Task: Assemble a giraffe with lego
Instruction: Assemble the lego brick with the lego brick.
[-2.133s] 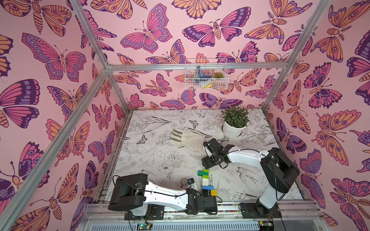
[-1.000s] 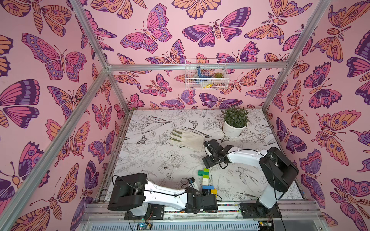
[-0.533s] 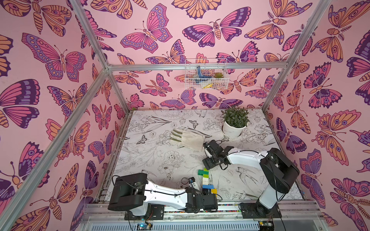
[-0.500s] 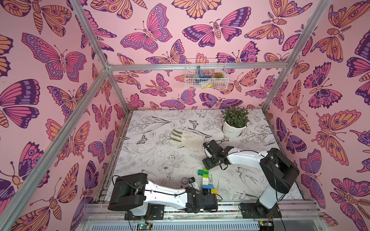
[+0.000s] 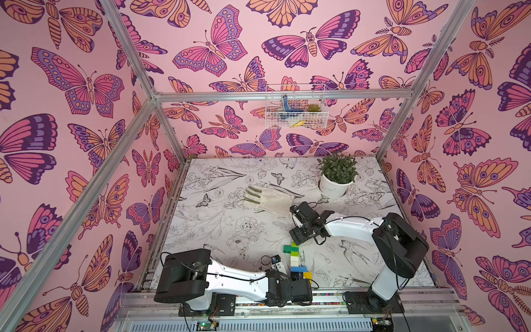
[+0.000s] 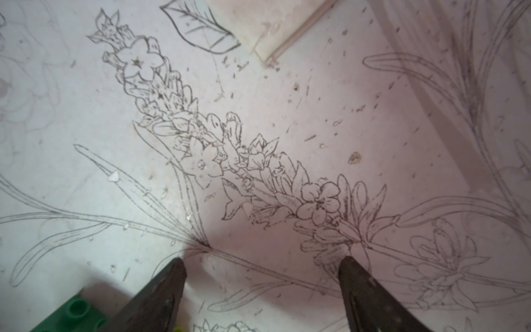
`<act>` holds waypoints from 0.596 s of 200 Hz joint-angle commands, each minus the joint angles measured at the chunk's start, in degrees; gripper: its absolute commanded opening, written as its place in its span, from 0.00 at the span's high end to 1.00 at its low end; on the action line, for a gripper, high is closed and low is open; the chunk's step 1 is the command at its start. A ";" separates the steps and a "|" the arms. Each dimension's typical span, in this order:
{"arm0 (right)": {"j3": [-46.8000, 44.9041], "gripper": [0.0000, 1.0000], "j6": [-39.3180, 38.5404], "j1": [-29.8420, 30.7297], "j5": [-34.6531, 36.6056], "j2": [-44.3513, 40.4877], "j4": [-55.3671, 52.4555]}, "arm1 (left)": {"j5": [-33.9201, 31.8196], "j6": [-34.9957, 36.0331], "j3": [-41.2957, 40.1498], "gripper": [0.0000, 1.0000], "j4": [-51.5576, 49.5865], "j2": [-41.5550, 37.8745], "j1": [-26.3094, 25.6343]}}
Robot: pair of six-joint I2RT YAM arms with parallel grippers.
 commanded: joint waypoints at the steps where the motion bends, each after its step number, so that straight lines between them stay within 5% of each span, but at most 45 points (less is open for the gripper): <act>1: -1.72 0.15 -1.77 2.14 -5.21 2.75 -8.93 | -0.99 -2.65 -3.42 0.35 -2.17 1.57 0.66; 119: 0.28 0.16 -3.11 3.18 -4.09 4.58 -9.40 | 0.44 -2.93 -5.17 0.36 -4.65 -0.15 0.72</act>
